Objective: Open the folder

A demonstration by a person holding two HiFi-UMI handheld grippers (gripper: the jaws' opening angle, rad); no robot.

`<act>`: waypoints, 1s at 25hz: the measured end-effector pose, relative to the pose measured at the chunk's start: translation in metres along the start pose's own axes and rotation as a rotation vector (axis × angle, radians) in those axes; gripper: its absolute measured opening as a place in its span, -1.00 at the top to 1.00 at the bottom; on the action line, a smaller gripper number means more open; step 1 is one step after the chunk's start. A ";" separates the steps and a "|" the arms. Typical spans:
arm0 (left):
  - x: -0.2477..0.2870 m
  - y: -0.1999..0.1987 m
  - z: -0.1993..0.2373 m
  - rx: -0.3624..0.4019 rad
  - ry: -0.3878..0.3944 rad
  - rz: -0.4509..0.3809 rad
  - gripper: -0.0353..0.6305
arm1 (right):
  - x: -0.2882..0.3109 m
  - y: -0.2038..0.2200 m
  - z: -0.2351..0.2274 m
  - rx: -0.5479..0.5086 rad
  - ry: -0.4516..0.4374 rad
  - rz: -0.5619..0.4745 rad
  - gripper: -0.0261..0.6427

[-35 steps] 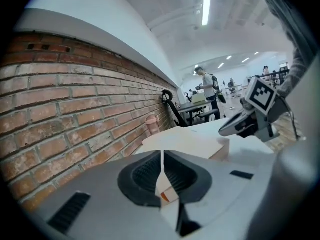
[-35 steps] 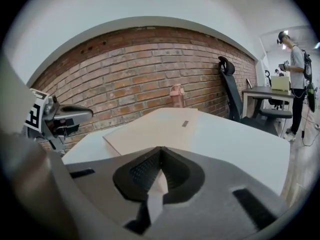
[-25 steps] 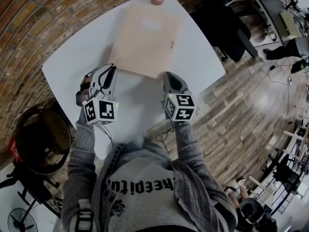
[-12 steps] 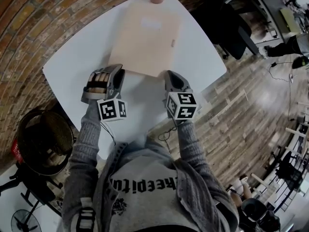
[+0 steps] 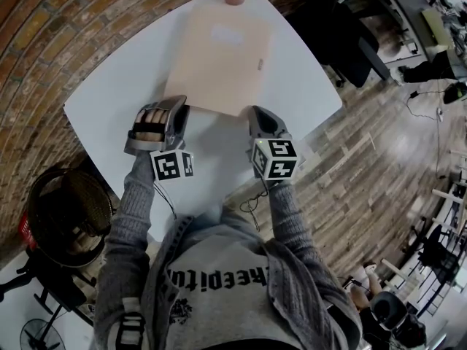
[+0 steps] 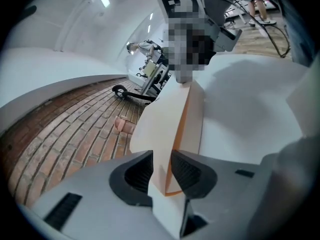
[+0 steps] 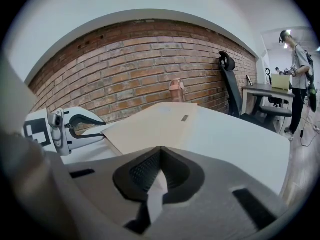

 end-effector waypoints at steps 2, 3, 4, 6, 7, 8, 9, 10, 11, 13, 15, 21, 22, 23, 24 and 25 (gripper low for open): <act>0.002 -0.003 -0.001 0.015 -0.002 -0.002 0.57 | 0.000 0.000 0.000 -0.001 0.002 0.000 0.91; 0.003 -0.005 -0.001 0.024 -0.005 -0.004 0.58 | -0.001 0.000 0.000 -0.002 0.003 0.000 0.91; 0.003 -0.007 -0.001 0.031 -0.008 -0.007 0.59 | -0.001 0.000 0.000 -0.003 0.005 0.000 0.91; 0.003 -0.010 -0.002 0.043 -0.013 -0.011 0.59 | -0.002 0.000 0.000 -0.002 0.008 0.000 0.91; 0.003 -0.012 -0.002 0.049 -0.015 -0.011 0.59 | -0.002 0.001 0.001 -0.001 0.010 0.000 0.91; 0.004 -0.013 -0.002 0.053 -0.017 -0.009 0.59 | -0.001 0.000 0.001 0.000 0.012 -0.001 0.91; 0.005 -0.015 -0.002 0.055 -0.018 -0.006 0.59 | -0.001 0.000 0.001 -0.001 0.013 -0.001 0.91; 0.006 -0.016 -0.003 0.053 -0.017 -0.002 0.61 | 0.000 0.000 0.001 -0.001 0.014 0.000 0.91; 0.007 -0.017 -0.004 0.048 -0.016 0.004 0.64 | 0.000 0.000 0.001 -0.002 0.014 0.001 0.91; 0.010 -0.019 -0.006 0.030 -0.008 0.019 0.76 | 0.001 -0.001 0.001 -0.001 0.011 0.003 0.91; 0.011 -0.019 -0.005 -0.023 0.020 0.021 0.78 | 0.002 0.000 0.001 0.008 0.005 0.003 0.91; 0.008 -0.014 0.010 -0.351 0.085 -0.046 0.79 | 0.000 0.000 0.000 0.036 0.016 -0.009 0.91; 0.006 -0.013 0.014 -0.397 0.097 -0.057 0.79 | 0.000 0.000 0.000 0.039 0.019 -0.009 0.91; 0.006 -0.013 0.016 -0.436 0.108 -0.066 0.79 | 0.000 0.000 0.000 0.040 0.022 -0.008 0.92; 0.005 -0.012 0.018 -0.468 0.117 -0.072 0.79 | 0.000 0.000 0.000 0.040 0.024 -0.007 0.92; 0.004 -0.012 0.019 -0.496 0.126 -0.077 0.79 | 0.000 0.001 0.000 0.039 0.026 -0.006 0.92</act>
Point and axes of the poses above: the fingertips, and each gripper's own axes: x forward along the fingers, z to its left, y out of its underside, the point moved 8 cm from there along -x, backward along the fingers, and after that the axes turned 11 degrees about z, right-handed, at the moved point
